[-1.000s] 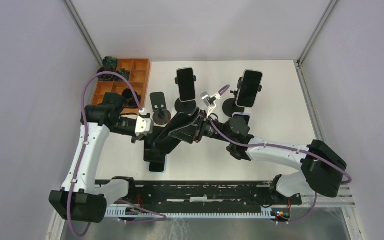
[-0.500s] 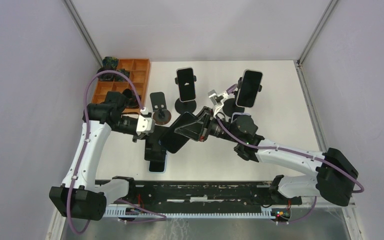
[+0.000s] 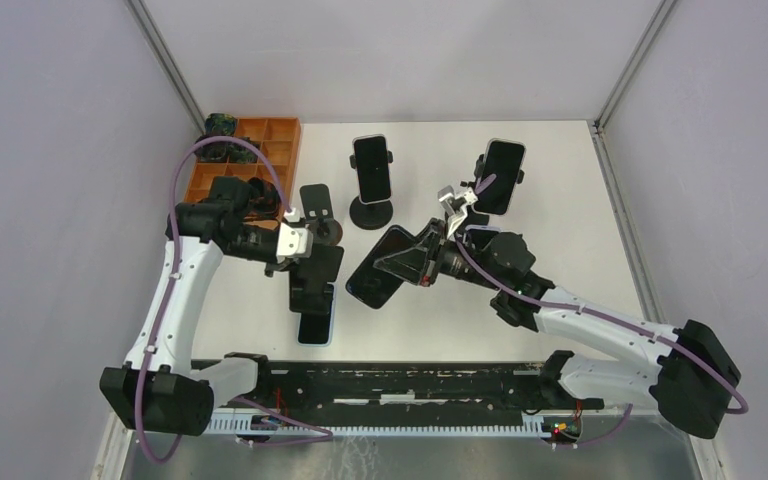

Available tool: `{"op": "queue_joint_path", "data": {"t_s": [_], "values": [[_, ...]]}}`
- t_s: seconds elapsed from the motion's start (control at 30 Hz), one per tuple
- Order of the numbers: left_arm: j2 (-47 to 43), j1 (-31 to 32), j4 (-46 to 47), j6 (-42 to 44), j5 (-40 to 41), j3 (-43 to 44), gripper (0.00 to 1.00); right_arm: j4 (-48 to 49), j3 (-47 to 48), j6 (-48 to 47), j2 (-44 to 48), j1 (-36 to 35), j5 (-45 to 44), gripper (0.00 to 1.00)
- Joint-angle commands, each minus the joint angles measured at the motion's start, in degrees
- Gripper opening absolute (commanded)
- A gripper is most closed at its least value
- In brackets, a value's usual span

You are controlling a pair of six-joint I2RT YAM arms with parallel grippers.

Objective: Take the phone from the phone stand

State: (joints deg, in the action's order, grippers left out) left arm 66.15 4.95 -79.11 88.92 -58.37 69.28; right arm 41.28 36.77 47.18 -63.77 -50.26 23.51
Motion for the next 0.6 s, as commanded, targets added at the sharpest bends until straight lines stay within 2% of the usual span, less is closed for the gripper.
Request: {"op": "queue_joint_path", "data": {"t_s": [0.0, 0.2, 0.5, 0.57], "values": [[-0.23, -0.17, 2.22, -3.08, -1.71, 4.42, 0.02, -10.98, -0.96, -3.76, 0.84, 0.32, 1.71, 0.02], [-0.01, -0.12, 2.28, -3.71, -4.44, 6.44, 0.02, -17.26, -0.13, -5.12, -11.94, -1.8, 5.59, 0.0], [-1.97, -0.09, 1.94, -4.12, -3.63, 5.02, 0.02, -19.43, 10.62, -7.08, -32.16, -3.7, 8.2, 0.0], [-2.02, -0.09, 1.89, -4.11, -3.84, 4.91, 0.02, -21.06, 13.93, -7.6, -35.47, -3.76, 7.98, 0.03]]}}
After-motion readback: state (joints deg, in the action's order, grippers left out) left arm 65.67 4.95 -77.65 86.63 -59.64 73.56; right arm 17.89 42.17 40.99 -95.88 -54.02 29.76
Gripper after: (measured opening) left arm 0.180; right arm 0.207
